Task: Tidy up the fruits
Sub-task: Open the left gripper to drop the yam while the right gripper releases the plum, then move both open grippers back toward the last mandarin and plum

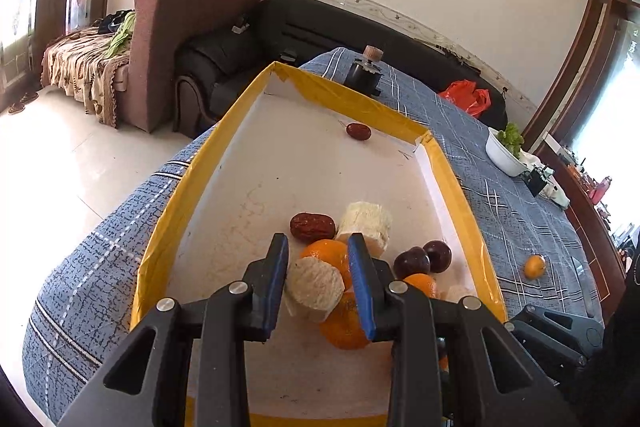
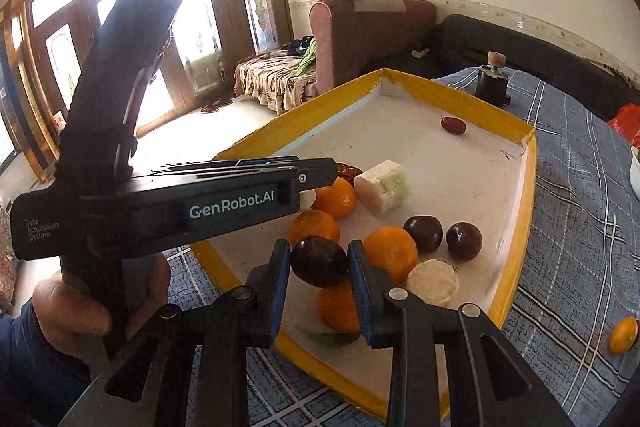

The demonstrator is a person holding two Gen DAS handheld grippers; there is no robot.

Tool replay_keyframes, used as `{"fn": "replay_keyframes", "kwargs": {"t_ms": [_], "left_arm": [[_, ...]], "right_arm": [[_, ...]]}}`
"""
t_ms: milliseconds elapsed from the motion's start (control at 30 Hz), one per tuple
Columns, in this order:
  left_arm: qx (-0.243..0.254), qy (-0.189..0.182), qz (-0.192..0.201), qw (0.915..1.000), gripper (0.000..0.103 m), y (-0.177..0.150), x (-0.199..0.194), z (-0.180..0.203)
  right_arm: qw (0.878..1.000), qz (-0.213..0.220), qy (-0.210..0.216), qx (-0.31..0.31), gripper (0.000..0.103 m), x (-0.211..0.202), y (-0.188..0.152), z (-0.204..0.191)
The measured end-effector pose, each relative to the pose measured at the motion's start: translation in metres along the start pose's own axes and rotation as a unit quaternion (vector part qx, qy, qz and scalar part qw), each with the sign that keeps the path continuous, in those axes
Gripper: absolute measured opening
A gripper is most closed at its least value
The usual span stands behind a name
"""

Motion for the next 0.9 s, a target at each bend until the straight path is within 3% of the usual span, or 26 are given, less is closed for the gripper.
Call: {"fn": "replay_keyframes", "kwargs": {"t_ms": [533,733,900], "left_arm": [[0.001,0.006,-0.001,1.0,0.031,0.001,0.001,0.0],[0.009,0.019,-0.001,0.9998,0.035,0.0,-0.002,0.002],[0.014,0.018,0.013,0.9997,0.035,0.008,-0.013,0.015]], "right_arm": [[1.0,0.022,0.003,0.007,0.041,-0.024,0.005,0.005],[0.997,0.052,-0.027,0.049,0.041,-0.06,0.013,0.048],[0.989,0.073,-0.061,0.116,0.041,-0.097,0.01,0.114]]}}
Point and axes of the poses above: each gripper's, at about its wrist camera, not at the fingertips, and x roughly the way its jaws point, z to its right, y to its top, the point moved 8 cm from there along x, roughly the way its jaws point, and after that the axes turned 10 degrees about x, right-handed, at the moved point
